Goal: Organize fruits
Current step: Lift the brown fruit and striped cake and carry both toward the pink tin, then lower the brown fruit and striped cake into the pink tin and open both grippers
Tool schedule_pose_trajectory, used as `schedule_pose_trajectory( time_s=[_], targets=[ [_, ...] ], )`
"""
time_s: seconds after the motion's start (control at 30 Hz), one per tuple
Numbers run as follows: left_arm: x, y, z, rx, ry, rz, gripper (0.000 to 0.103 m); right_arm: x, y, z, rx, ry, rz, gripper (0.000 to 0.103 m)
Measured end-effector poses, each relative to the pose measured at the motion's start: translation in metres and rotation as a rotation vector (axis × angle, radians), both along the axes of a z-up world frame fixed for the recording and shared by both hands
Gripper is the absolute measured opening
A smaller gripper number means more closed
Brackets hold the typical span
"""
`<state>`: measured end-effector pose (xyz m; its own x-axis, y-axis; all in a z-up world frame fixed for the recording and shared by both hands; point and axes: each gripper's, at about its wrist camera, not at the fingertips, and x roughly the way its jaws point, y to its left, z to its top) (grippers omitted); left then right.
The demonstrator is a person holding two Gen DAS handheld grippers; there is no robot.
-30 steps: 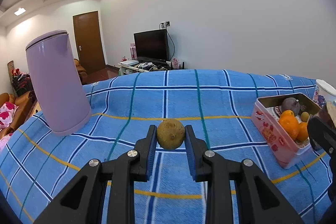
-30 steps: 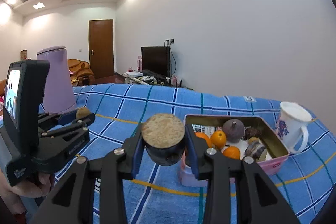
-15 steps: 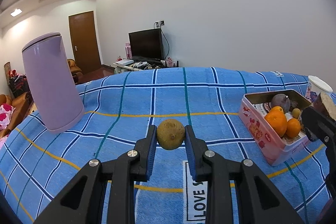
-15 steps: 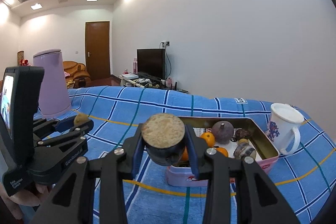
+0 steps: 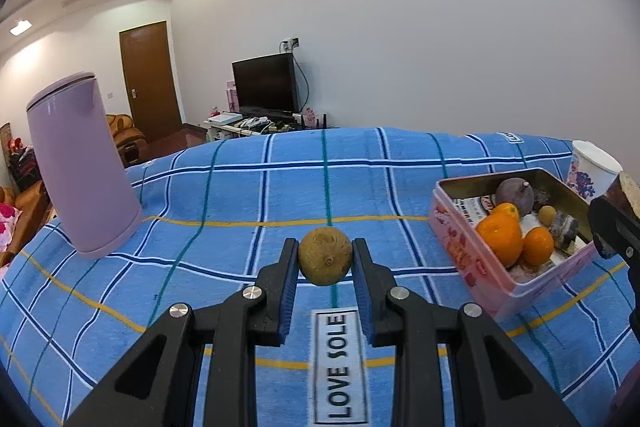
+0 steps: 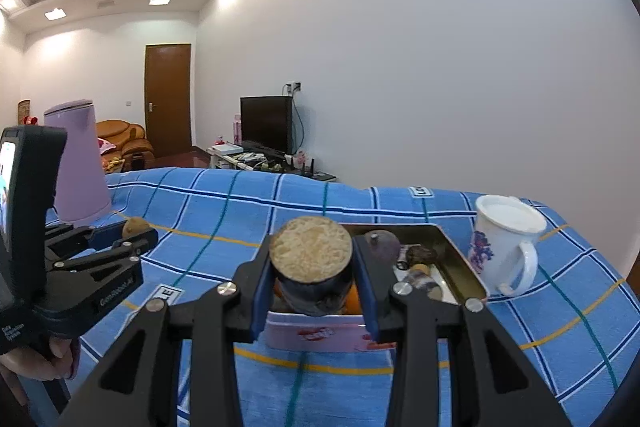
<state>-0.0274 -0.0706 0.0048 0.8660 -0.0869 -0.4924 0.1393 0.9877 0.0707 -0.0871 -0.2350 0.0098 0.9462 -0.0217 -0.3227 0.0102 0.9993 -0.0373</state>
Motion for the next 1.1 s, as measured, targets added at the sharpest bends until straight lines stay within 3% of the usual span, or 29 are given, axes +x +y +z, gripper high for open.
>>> schedule_pose_trajectory(
  time_s=[0.63,1.1],
  targets=[
    [-0.006,-0.064,0.018,-0.016,-0.022,-0.13,0.028,-0.01,-0.067,0.005,0.056,-0.018,-0.135,0.04],
    [0.005,-0.135,0.011,0.001,0.006,-0.247,0.028,-0.016,-0.111,0.008,0.133,-0.006,-0.246,0.04]
  ],
)
